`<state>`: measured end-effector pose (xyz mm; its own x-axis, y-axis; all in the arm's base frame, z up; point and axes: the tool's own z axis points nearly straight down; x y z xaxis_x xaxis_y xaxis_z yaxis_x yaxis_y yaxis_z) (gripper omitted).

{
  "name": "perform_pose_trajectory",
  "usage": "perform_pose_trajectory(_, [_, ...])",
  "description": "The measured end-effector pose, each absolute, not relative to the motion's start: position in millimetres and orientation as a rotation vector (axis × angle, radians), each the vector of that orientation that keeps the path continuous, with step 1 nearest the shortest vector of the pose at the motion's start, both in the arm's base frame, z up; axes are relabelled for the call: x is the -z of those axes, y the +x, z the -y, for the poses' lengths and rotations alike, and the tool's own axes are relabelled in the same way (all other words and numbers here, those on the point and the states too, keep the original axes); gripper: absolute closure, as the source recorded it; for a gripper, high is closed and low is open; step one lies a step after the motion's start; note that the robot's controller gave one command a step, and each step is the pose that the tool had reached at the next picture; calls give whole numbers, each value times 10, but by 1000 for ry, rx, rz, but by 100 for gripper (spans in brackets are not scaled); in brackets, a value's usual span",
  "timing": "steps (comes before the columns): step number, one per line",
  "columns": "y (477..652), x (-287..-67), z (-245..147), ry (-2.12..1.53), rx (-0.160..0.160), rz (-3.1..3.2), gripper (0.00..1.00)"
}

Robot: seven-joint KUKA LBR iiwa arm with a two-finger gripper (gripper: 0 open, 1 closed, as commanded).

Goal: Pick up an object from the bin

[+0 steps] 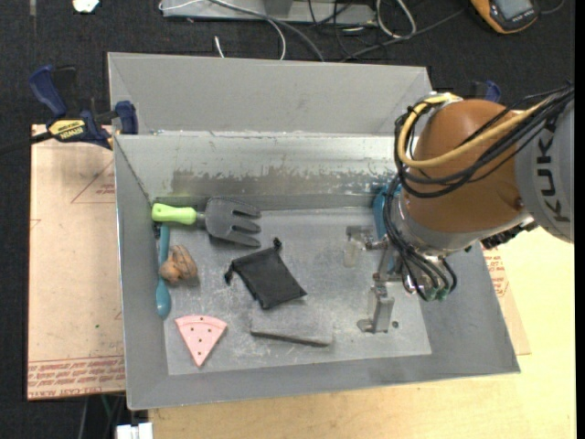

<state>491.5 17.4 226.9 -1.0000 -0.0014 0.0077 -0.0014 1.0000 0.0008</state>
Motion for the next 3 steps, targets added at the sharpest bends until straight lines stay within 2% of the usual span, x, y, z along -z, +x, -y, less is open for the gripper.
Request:
perform_pose_trajectory(1, [4930, -2313, -173, 1, 2, 3142, 0])
perform_pose_trajectory(2, [5052, -1506, -670, -100, 4, 3145, 0])
perform_pose_trajectory(3, [5267, -1492, -1072, -71, 6, 3159, 0])
